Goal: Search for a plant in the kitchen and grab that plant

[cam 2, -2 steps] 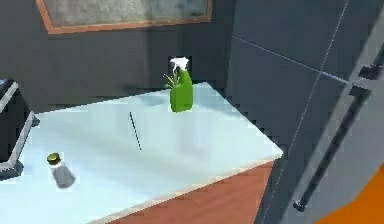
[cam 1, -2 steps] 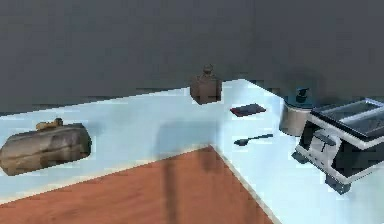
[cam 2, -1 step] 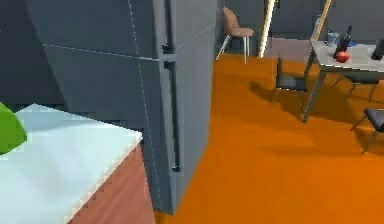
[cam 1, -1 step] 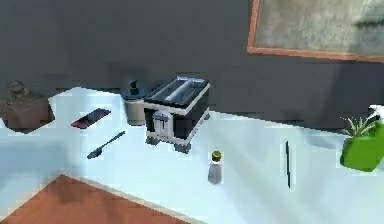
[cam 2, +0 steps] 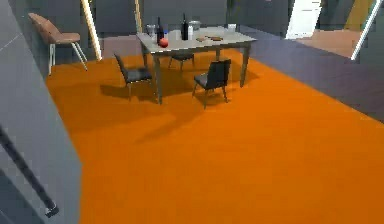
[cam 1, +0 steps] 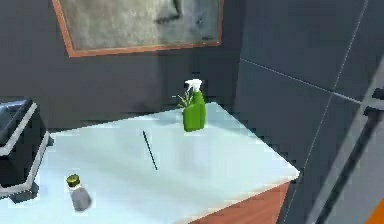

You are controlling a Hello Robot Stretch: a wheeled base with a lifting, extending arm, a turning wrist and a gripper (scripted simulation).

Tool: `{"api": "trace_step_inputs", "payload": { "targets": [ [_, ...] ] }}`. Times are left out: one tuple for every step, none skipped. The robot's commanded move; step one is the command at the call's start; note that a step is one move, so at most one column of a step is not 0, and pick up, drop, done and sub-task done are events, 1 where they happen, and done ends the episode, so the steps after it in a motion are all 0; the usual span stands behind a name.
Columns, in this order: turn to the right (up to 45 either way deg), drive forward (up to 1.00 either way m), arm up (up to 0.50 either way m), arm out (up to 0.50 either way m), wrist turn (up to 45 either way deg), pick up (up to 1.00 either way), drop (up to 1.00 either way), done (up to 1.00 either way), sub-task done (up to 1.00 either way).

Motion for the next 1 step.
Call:
{"api": "trace_step_inputs", "payload": {
  "targets": [
    [45.0, 0.00, 0.00, 0.00, 0.0, 0.00, 0.00, 0.00, 0.00]
  ]
}}
